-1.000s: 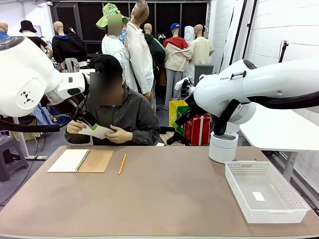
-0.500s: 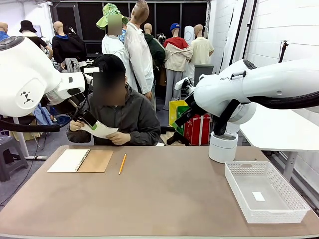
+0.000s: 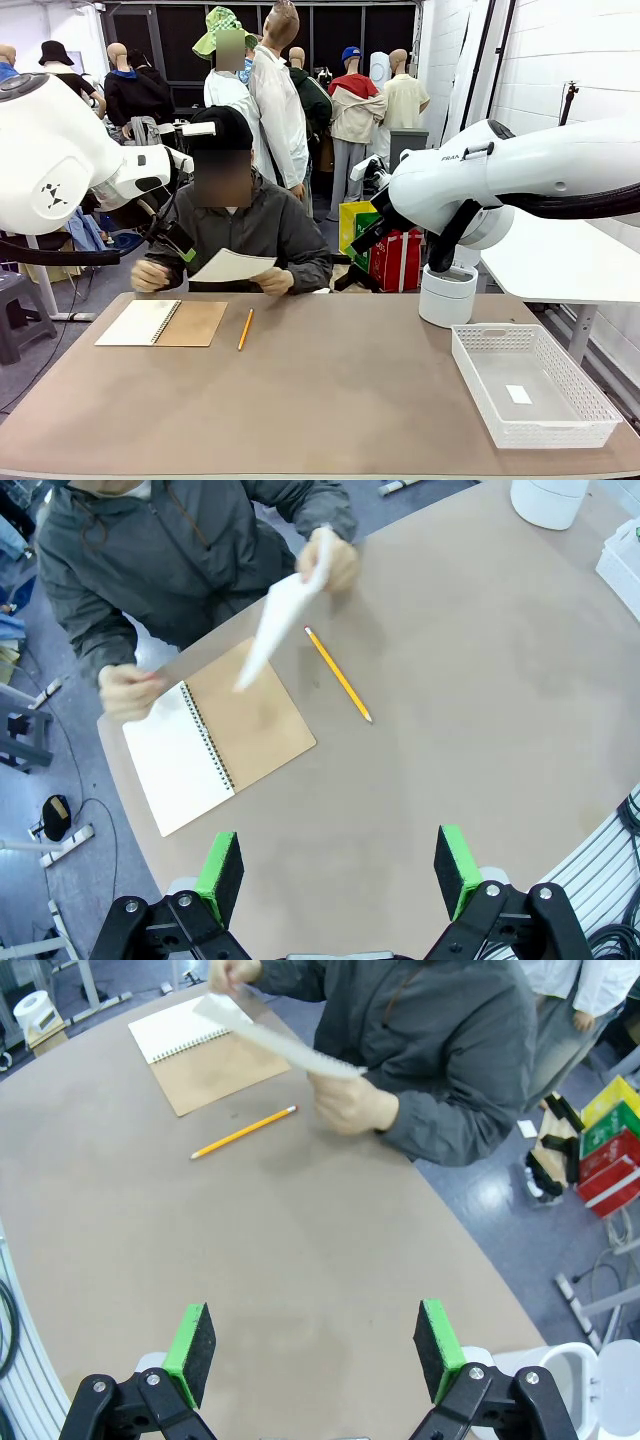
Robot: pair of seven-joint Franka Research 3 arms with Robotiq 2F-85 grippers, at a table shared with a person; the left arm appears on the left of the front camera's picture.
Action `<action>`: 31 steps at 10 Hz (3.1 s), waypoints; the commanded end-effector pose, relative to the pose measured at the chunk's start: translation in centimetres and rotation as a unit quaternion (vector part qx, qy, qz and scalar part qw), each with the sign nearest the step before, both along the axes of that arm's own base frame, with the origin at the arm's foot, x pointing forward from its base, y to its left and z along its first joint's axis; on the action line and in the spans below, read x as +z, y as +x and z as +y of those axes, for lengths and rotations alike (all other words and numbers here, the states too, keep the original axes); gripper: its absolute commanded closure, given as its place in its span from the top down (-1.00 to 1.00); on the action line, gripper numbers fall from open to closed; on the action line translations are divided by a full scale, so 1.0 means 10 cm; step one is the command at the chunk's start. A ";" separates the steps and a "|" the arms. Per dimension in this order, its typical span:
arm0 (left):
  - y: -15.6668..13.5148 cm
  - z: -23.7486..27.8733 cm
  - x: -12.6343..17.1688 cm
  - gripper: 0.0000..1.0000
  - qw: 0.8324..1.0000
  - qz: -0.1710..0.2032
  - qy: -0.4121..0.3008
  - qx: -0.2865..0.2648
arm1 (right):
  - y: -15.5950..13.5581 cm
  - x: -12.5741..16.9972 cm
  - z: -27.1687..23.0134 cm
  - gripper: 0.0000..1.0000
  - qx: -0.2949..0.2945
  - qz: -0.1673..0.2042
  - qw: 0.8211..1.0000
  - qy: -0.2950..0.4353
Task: Sort the paper based on its condition.
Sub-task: If a person hands you a paper, place it in the Organizing basket , and if it's crumpled, put it in the Trash can.
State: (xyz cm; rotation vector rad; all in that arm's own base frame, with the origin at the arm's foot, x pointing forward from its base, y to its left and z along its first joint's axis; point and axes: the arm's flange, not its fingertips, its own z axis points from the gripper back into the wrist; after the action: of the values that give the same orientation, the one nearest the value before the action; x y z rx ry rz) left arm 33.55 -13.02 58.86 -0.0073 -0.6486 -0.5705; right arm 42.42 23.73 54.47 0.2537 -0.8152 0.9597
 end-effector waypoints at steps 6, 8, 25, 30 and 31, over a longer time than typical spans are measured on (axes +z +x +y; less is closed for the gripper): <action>0.01 0.00 0.01 1.00 1.000 0.001 0.000 0.001 | 0.00 0.00 0.00 1.00 -0.001 0.000 1.000 0.001; 0.01 0.00 0.01 1.00 1.000 0.001 0.000 0.001 | 0.00 0.00 0.00 1.00 0.000 0.000 1.000 0.000; 0.01 0.00 0.01 1.00 1.000 0.001 0.000 0.001 | 0.47 -0.60 -0.63 1.00 -0.278 0.449 0.836 0.149; 0.01 0.00 0.01 1.00 1.000 0.001 0.000 0.001 | 0.56 -0.82 -0.76 1.00 -0.332 0.558 0.719 0.249; 0.01 0.00 0.01 1.00 1.000 0.001 0.000 0.001 | 0.57 -0.91 -0.79 1.00 -0.327 0.583 0.693 0.269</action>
State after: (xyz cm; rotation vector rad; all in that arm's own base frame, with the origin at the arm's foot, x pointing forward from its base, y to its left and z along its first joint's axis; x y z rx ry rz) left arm 33.54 -13.02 58.86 -0.0073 -0.6488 -0.5705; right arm 47.99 15.70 46.12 0.8371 0.0585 -0.2059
